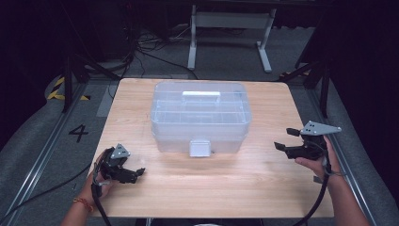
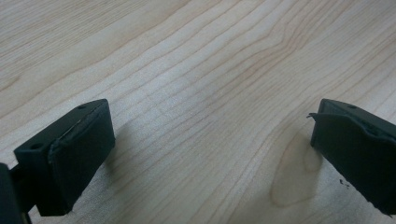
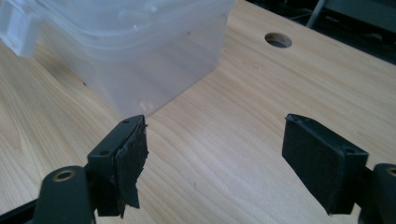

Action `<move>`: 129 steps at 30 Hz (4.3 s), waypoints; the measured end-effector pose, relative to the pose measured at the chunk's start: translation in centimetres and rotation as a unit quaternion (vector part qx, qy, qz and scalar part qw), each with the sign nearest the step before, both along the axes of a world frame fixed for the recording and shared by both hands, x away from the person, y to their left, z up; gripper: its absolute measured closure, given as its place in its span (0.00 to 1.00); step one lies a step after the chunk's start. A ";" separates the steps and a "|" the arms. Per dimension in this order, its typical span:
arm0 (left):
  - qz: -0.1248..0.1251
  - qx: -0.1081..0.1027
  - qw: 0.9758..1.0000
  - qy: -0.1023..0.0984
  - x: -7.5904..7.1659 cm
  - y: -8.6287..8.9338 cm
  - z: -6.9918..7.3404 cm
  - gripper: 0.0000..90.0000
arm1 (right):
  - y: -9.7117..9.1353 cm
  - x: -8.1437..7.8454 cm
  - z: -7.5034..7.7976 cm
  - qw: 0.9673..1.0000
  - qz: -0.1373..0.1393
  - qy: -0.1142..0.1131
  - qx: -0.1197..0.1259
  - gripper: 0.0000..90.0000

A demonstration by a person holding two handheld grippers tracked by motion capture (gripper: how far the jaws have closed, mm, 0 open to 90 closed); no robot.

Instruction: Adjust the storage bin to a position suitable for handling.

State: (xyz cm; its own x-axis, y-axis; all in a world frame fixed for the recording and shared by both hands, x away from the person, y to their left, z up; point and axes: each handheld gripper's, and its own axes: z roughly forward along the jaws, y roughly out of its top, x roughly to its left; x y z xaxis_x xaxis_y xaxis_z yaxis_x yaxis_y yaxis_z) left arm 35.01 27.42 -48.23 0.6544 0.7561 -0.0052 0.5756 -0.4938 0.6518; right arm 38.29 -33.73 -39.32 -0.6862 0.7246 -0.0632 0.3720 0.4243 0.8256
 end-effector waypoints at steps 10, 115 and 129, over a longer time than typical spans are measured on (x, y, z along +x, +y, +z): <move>0.000 0.000 1.000 0.000 0.0 0.0 0.0 0.00 | 1.3 1.1 1.8 1.000 0.010 -0.016 0.011 0.28; -0.017 -0.001 1.000 -0.010 -0.1 0.0 0.7 0.26 | 20.3 11.4 10.2 0.990 0.123 -0.008 -0.062 0.82; -0.021 -0.025 0.995 -0.099 1.1 -2.2 5.9 0.49 | 20.3 12.3 10.9 0.991 0.120 0.005 -0.053 0.82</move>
State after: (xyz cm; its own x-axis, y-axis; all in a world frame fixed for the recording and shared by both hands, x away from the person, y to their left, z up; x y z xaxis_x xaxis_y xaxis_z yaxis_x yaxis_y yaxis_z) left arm 36.08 25.27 -42.36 0.6767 0.7307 0.0899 0.4140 -0.4787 0.7743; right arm 50.62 -13.45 -28.38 -0.8396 0.5292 -0.1225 0.2577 0.5867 0.7677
